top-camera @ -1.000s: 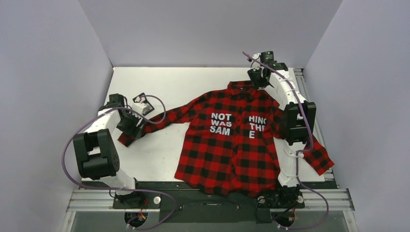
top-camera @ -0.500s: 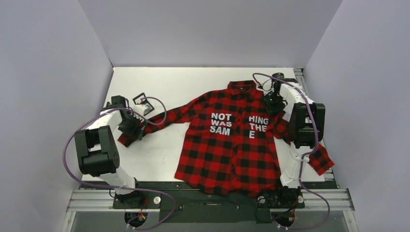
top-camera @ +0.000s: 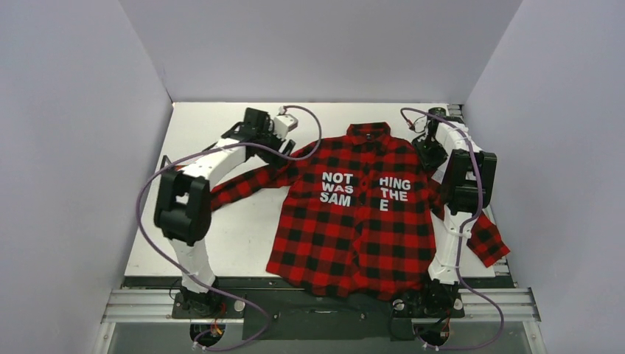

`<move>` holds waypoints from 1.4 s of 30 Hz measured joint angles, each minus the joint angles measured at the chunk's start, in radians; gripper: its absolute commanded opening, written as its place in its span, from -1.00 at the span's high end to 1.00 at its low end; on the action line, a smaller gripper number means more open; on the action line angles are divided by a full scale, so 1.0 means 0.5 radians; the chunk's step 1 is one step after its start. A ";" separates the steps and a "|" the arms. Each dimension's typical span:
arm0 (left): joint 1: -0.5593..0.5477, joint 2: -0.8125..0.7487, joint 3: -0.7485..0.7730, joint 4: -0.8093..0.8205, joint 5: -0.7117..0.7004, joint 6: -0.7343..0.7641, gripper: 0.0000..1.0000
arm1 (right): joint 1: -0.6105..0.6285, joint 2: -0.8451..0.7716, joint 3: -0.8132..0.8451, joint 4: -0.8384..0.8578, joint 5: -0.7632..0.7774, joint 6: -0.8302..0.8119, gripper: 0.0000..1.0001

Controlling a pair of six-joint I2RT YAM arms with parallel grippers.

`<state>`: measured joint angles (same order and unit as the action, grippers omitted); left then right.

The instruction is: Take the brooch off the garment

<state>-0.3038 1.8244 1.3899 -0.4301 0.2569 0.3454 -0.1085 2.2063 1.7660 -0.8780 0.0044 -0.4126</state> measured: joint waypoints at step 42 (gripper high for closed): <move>0.158 0.990 0.974 -0.221 -0.449 -0.475 -0.57 | 0.016 -0.307 0.038 0.150 0.072 -0.012 0.30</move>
<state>-0.2249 2.3196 1.8767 -0.5407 0.0322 0.1078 -0.1005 2.0525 1.7851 -0.8028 0.0402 -0.4187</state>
